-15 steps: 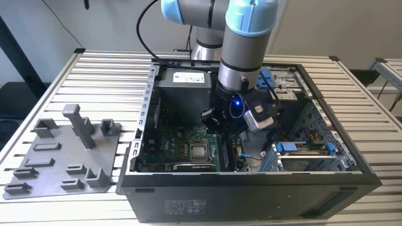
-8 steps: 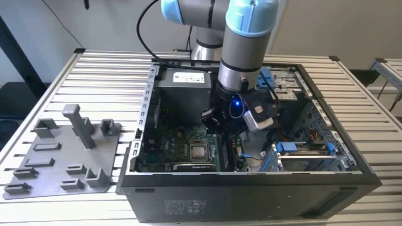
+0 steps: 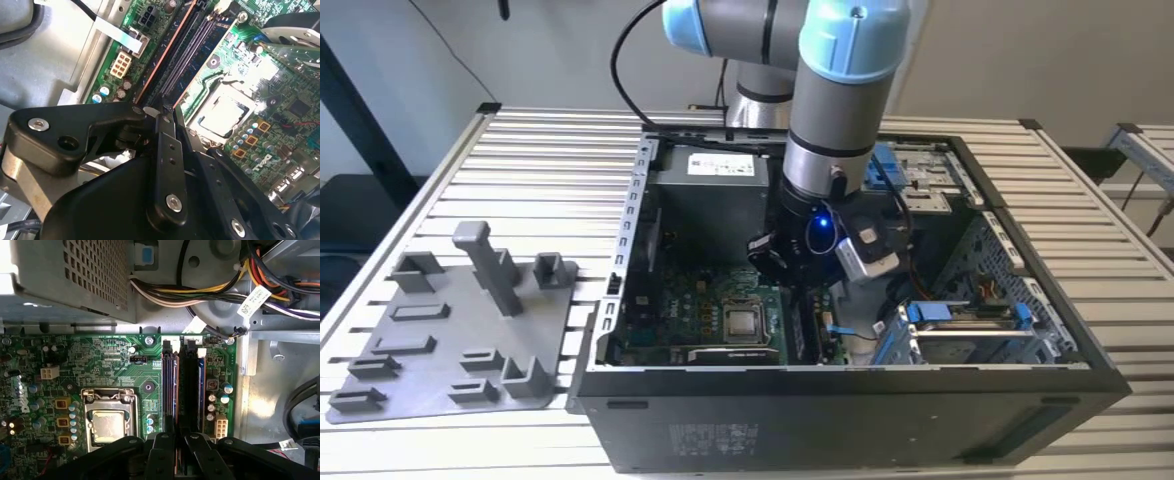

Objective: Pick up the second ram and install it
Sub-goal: 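Insert the second ram into the second slot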

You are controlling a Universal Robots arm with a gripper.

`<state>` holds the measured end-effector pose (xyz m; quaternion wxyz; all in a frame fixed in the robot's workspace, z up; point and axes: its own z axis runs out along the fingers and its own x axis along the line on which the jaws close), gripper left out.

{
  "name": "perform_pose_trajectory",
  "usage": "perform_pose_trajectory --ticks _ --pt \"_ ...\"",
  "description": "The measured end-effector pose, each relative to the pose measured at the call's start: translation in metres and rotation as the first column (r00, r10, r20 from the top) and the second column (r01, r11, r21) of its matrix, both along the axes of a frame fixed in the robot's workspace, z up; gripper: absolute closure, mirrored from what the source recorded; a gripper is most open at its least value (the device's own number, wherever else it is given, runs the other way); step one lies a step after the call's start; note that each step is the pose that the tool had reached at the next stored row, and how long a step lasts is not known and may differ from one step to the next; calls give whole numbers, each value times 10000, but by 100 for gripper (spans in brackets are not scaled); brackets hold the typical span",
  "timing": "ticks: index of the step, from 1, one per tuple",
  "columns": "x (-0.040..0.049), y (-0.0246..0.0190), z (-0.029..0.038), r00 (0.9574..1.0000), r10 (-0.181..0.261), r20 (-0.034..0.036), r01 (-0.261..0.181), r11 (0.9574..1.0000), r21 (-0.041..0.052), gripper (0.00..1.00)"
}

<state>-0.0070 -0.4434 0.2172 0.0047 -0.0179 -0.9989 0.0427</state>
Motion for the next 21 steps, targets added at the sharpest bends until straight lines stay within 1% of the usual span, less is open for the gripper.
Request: perform_pose_trajectory --ticks 7,13,15,20,21 --pt "0 0 -1 10000 4 0 -4 10000 2 86" --pt "6 0 -7 9998 180 1 -180 9998 3 86" --pt "7 1 -23 9998 194 1 -194 9998 2 86" --pt "8 -2 -98 9998 197 -2 -197 9998 -3 86" --pt "8 -2 -102 9998 196 -3 -196 9998 -3 86"
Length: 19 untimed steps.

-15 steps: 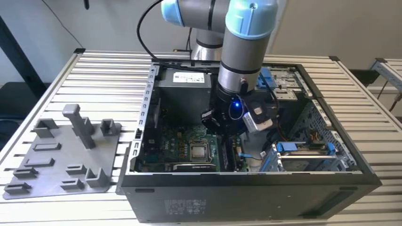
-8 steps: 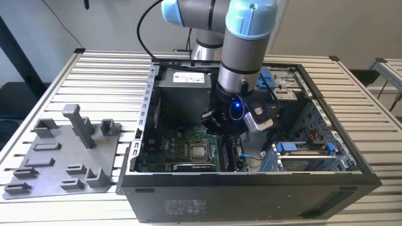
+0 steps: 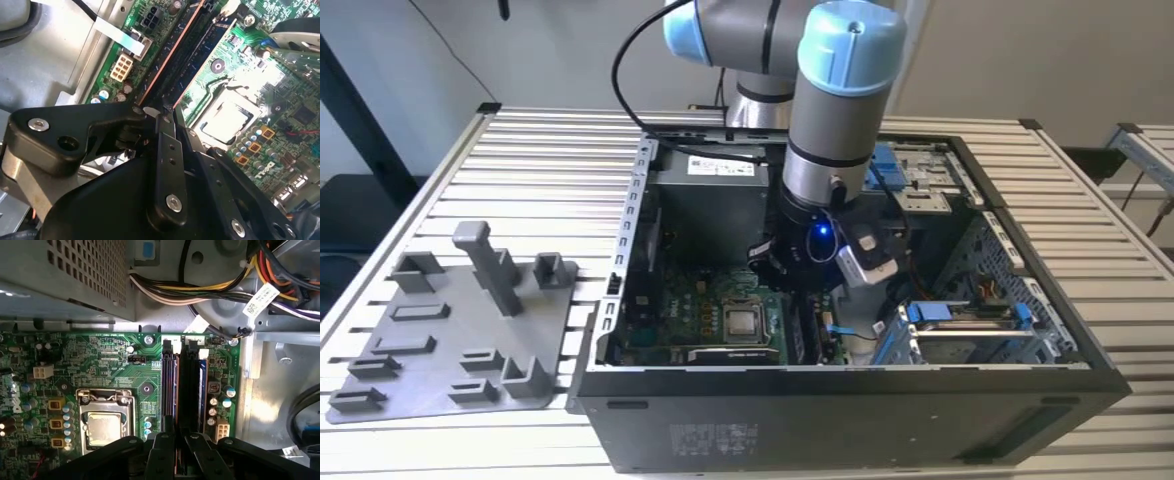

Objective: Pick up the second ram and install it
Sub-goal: 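Insert the second ram into the second slot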

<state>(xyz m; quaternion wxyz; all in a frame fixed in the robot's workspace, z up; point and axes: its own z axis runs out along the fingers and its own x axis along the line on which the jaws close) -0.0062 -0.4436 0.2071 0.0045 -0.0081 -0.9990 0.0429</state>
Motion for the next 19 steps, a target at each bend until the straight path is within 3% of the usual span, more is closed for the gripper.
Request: perform_pose_trajectory --ticks 8,9,19 --pt "1 4 -14 10000 -1 7 1 10000 21 84" --pt "1 1 -8 10000 0 3 0 10000 -2 78" --pt "1 2 410 10000 1 -8 -1 10000 -9 78"
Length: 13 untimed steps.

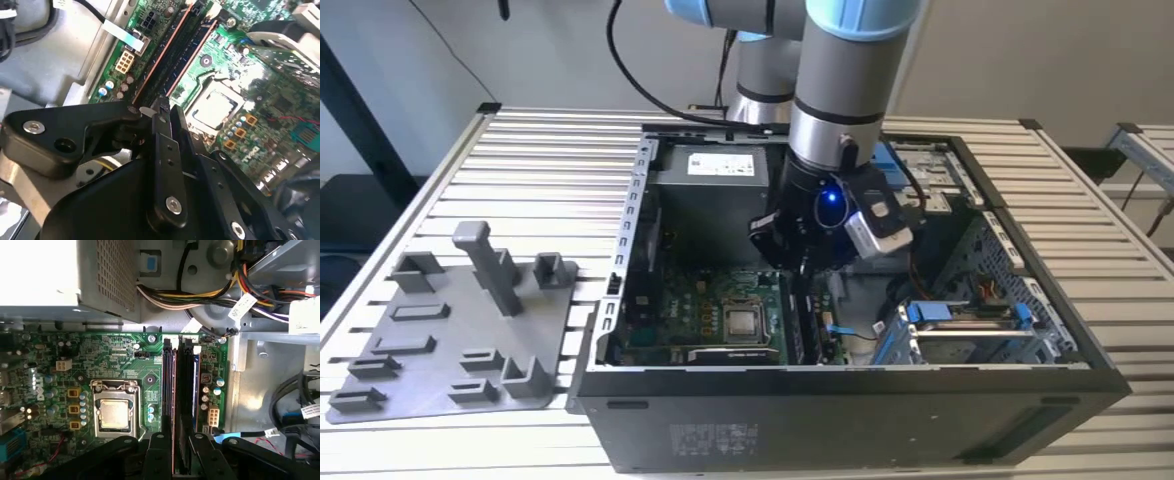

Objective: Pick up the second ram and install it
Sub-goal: 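Insert the second ram into the second slot, then press down the second ram until it locks into place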

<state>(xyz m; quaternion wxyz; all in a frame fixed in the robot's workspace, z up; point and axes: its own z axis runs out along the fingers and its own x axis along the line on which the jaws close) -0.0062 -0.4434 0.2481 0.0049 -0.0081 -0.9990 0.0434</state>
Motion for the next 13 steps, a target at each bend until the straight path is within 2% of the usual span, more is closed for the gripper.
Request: perform_pose_trajectory --ticks 3,4,5,7,13 --pt "0 0 2 10000 0 -4 0 10000 12 78" --pt "0 0 3 10000 -1 -4 1 10000 11 80" --pt "0 0 4 10000 -1 -4 1 10000 9 87" --pt "-1 0 4 10000 -3 -5 3 10000 9 89" --pt "0 0 7 10000 0 -5 0 10000 9 89"
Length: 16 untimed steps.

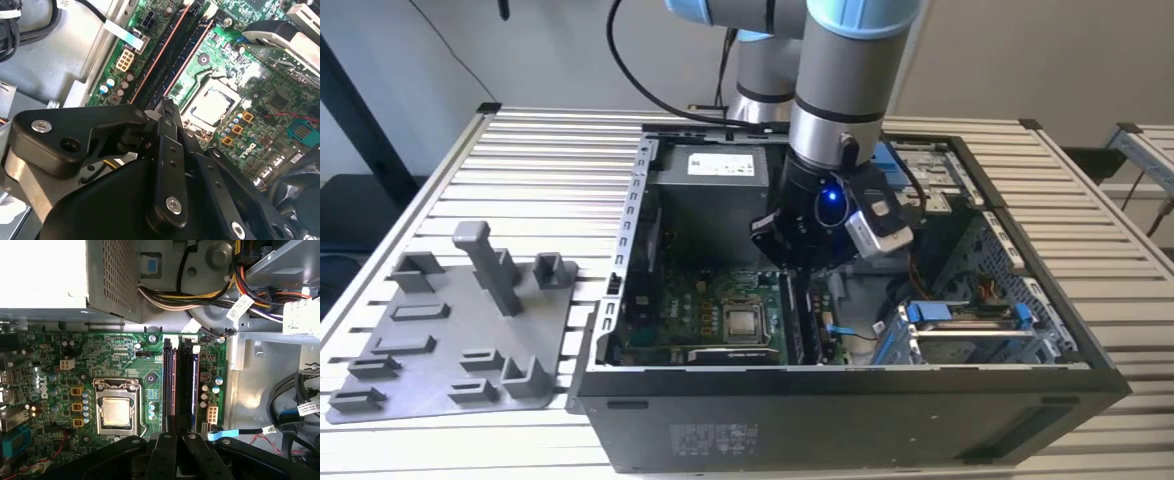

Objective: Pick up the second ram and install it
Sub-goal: 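Press down the second ram until it locks into place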

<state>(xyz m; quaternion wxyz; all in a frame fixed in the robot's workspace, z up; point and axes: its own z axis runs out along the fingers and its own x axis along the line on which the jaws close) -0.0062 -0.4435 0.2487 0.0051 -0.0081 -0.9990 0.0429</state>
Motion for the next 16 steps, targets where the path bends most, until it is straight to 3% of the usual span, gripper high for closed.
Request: perform_pose_trajectory --ticks 11,16 --pt "-2 -1 2 10000 58 0 -58 10000 -1 89" --pt "-5 -1 2 9973 737 0 -737 9973 0 89"
